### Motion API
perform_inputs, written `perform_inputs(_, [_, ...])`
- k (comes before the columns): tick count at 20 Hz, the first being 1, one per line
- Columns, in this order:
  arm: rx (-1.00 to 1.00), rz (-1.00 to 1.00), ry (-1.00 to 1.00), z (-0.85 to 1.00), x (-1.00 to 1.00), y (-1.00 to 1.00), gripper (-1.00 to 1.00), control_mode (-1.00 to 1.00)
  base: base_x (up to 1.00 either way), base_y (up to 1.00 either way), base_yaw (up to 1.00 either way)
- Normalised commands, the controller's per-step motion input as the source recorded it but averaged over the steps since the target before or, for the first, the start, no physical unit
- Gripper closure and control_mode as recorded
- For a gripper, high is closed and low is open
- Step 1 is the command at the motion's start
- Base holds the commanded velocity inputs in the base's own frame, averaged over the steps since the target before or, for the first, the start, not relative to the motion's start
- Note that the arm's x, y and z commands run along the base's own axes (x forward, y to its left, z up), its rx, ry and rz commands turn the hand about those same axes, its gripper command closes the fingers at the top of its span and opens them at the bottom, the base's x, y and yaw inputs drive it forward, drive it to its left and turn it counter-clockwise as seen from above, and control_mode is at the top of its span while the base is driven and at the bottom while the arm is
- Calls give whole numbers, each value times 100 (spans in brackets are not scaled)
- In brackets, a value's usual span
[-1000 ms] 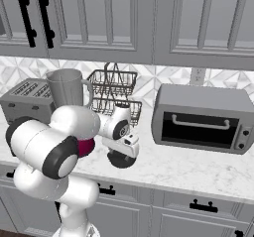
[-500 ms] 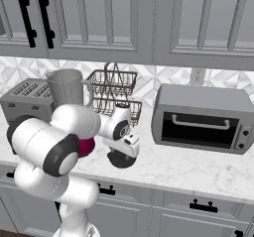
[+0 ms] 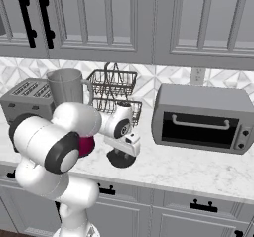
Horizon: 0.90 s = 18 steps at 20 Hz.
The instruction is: Close the lid blender by securely placing the lid on top.
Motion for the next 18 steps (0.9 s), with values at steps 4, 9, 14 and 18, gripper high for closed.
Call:
perform_inputs(4, [8, 0, -1, 13, -20, 0, 100, -100, 0, 0, 0])
perform_inputs(9, [1, 0, -11, 95, -31, 3, 100, -100, 0, 0, 0])
perform_inputs(14, [0, 1, -23, 100, -30, 7, 100, -100, 0, 0, 0])
perform_inputs(18, [0, 3, -20, 100, -35, 4, 100, -100, 0, 0, 0])
